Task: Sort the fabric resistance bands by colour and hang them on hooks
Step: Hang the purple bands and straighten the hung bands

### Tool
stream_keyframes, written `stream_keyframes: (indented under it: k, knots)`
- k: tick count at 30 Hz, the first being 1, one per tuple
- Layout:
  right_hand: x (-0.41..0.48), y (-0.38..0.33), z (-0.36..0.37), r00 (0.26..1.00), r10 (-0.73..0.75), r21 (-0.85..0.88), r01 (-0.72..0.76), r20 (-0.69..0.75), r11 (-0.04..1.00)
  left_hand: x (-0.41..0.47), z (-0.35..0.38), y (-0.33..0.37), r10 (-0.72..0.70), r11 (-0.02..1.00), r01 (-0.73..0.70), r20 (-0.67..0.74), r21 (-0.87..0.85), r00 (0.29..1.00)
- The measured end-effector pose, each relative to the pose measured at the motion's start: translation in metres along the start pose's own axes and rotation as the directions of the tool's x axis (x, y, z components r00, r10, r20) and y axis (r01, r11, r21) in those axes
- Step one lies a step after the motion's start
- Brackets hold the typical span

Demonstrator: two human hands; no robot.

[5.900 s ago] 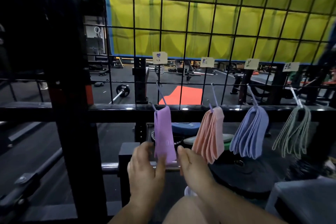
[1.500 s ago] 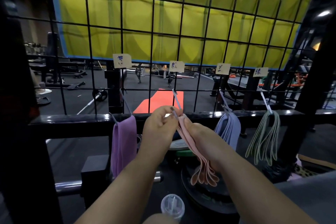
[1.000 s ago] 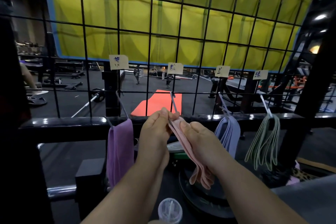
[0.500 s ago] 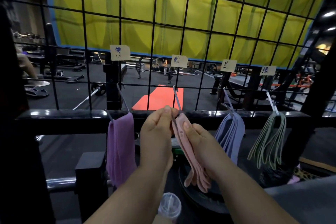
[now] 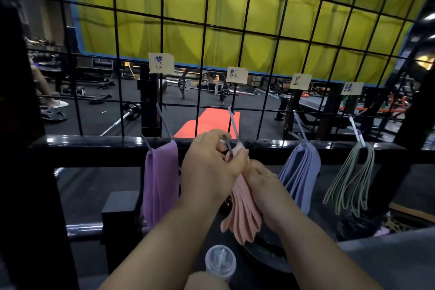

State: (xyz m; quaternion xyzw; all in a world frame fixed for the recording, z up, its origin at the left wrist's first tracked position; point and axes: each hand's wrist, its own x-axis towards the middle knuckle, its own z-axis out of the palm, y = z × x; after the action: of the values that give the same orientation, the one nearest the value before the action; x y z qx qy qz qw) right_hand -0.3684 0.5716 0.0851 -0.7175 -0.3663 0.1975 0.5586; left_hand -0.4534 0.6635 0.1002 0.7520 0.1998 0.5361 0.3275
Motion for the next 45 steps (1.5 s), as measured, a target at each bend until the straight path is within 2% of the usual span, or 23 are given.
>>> stream_keyframes:
  k: [2,5,16,25,35,40,45]
  knots:
    - [-0.001,0.0,0.002,1.0,-0.01,-0.013,0.01,-0.015,1.0,0.003,-0.001,0.001,-0.029,0.999,0.028,0.072,0.023,0.997]
    - [-0.001,0.001,0.003,0.999,-0.028,-0.031,0.027,-0.035,0.999,0.003,-0.001,0.002,-0.046,0.999,0.047,0.107,-0.007,0.993]
    - [-0.001,0.002,-0.002,0.999,-0.042,-0.063,0.04,-0.022,0.997,-0.002,0.004,0.001,-0.096,0.975,0.102,0.041,-0.196,0.995]
    - [0.003,0.008,0.004,0.999,-0.038,-0.03,0.038,-0.001,0.999,-0.019,0.012,-0.001,-0.091,0.949,0.082,-0.018,-0.304,0.996]
    - [0.0,0.019,0.001,0.994,-0.053,-0.006,0.053,0.095,0.999,-0.036,0.029,-0.017,-0.056,0.952,0.038,-0.054,-0.302,0.997]
    - [0.006,0.034,-0.001,0.998,0.01,0.013,-0.011,0.069,1.0,-0.047,0.033,-0.029,-0.008,0.981,0.004,-0.023,-0.196,1.0]
    - [-0.002,0.039,0.0,0.993,0.04,-0.002,-0.04,0.109,0.999,-0.057,0.037,-0.046,0.019,0.989,-0.023,-0.025,-0.146,0.999]
